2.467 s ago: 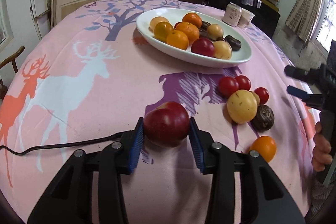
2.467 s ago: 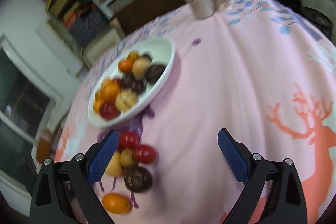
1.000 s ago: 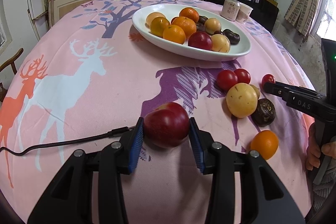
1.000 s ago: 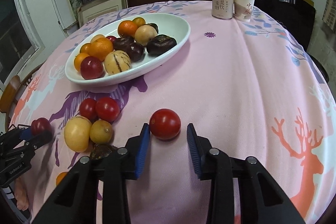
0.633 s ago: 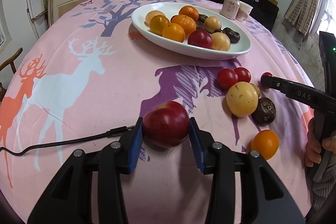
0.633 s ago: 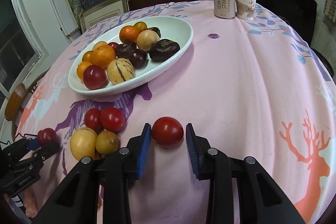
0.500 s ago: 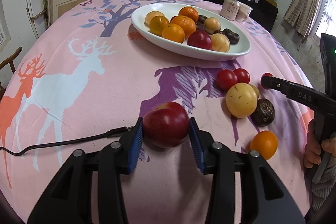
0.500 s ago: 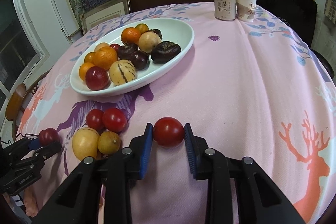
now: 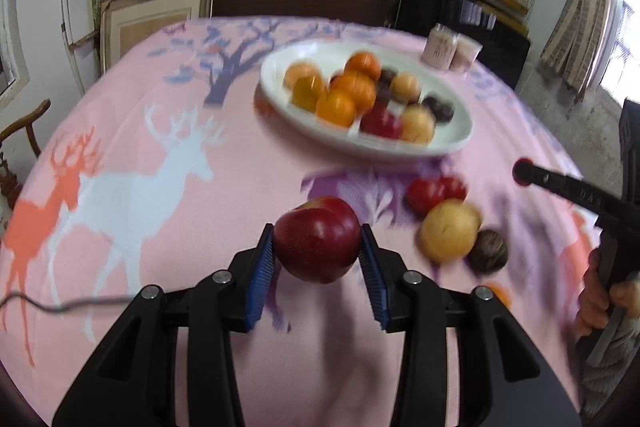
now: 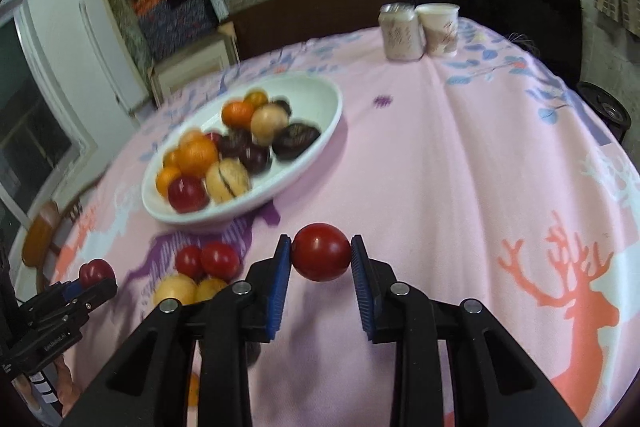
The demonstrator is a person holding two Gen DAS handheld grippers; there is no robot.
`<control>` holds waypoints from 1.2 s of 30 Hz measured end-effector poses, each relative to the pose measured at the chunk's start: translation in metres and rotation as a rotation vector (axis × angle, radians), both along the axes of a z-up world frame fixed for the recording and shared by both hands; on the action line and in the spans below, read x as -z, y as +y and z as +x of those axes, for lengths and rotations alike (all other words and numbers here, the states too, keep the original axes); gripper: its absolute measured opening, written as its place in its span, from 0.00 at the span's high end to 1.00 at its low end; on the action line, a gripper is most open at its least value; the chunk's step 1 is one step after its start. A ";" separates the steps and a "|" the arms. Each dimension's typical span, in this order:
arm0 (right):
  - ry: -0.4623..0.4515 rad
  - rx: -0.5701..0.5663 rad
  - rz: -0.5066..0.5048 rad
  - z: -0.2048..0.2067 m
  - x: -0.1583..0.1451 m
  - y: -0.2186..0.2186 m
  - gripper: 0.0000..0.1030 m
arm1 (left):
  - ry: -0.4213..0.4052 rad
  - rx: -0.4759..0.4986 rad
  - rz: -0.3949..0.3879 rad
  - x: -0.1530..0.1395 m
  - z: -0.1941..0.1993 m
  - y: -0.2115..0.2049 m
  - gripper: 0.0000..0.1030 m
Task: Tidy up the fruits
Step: 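Carry both fruits over the white plate and open both tools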
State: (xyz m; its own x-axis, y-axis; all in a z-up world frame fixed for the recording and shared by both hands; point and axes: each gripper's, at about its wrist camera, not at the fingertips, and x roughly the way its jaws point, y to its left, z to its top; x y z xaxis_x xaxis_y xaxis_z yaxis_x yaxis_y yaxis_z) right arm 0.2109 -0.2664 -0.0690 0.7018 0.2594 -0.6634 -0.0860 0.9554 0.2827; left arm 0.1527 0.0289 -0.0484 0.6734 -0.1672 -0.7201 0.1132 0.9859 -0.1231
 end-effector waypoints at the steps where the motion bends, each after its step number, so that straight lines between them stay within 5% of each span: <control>1: -0.021 0.013 0.015 -0.002 -0.006 -0.004 0.70 | -0.018 0.004 0.006 -0.011 0.007 -0.001 0.60; 7: -0.111 -0.003 0.065 0.012 -0.054 -0.004 0.70 | -0.107 -0.019 0.012 -0.058 0.056 -0.012 0.60; 12: -0.137 -0.032 0.036 0.053 -0.080 0.022 0.70 | -0.143 -0.063 0.043 -0.065 0.103 -0.024 0.60; 24: -0.056 -0.078 -0.044 0.111 -0.040 0.066 0.70 | -0.076 -0.102 0.091 -0.025 0.155 -0.024 0.60; 36: -0.063 -0.079 -0.080 0.111 -0.032 0.072 0.69 | -0.061 -0.081 0.113 -0.018 0.158 -0.031 0.60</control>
